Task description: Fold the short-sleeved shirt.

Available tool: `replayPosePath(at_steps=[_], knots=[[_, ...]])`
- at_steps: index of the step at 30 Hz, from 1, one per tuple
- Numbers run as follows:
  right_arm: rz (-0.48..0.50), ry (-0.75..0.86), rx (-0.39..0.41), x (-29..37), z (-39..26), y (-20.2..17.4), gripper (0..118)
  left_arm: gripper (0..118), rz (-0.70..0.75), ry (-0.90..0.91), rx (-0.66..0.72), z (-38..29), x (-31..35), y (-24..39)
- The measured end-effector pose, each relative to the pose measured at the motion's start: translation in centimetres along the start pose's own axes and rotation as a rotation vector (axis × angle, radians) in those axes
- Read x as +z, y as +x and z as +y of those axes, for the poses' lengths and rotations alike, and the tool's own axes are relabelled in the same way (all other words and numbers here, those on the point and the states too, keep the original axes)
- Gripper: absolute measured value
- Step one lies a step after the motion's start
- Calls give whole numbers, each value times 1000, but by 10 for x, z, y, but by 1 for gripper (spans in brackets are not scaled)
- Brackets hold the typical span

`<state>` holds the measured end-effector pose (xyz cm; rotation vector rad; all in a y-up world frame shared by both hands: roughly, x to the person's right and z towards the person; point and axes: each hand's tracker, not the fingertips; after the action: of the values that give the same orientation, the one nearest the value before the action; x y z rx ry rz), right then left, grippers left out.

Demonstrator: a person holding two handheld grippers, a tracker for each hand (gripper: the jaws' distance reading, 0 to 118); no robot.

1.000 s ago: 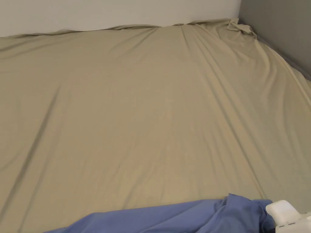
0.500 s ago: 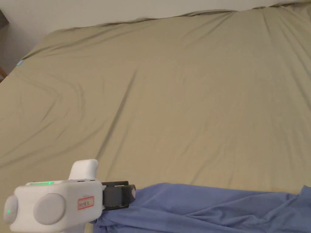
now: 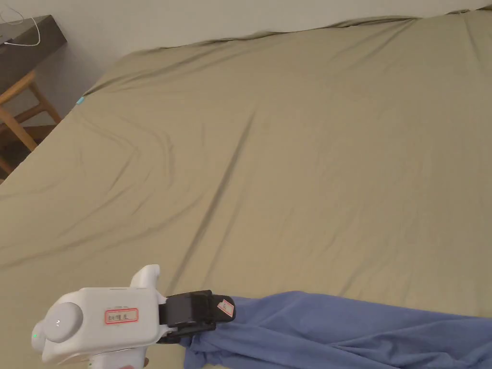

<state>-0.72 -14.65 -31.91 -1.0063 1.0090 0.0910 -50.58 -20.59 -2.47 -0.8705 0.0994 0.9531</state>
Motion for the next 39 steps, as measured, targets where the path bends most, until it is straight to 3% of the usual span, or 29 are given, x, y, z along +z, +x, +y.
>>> replayPosePath(at_steps=[3, 5, 9, 10, 17, 18, 19, 20, 21, 26, 30, 32, 39], knots=[[118, 26, -48, 6, 4, 12, 4, 118, -11, -60, 35, 22, 10, -37], [144, 50, -100, 9, 6, 20, 4, 118, 8, -50, 63, 34, 7, -51], [185, 87, -151, 14, 6, 29, 4, 118, -88, -73, 71, 18, -13, -12], [188, 90, -156, 15, 6, 29, 4, 118, -96, -101, 60, 25, -27, -54], [101, 49, -90, 15, 12, 12, 4, 118, 12, -121, -47, 13, -65, -28], [94, 46, -80, 15, 12, 10, 4, 113, 33, -107, -54, 8, -61, -22], [86, 42, -70, 14, 12, 7, 4, 83, 74, -100, -90, 5, -59, -15], [83, 39, -64, 13, 12, 6, 4, 24, 116, -89, -137, 2, -60, -8], [80, 36, -60, 11, 13, 5, 4, 23, 161, -82, -183, -1, -64, -2], [68, 25, -50, 5, 14, 2, 4, 23, 155, -67, -151, -10, -67, 12], [71, 38, -50, 9, 15, 2, 4, 23, -234, 116, 142, -5, -32, 0], [73, 49, -67, 11, 16, 4, 4, 23, -334, 175, 239, -1, -17, -10], [16, 81, -92, 17, 26, 10, 4, 22, -190, 208, 227, 8, 25, -18]])
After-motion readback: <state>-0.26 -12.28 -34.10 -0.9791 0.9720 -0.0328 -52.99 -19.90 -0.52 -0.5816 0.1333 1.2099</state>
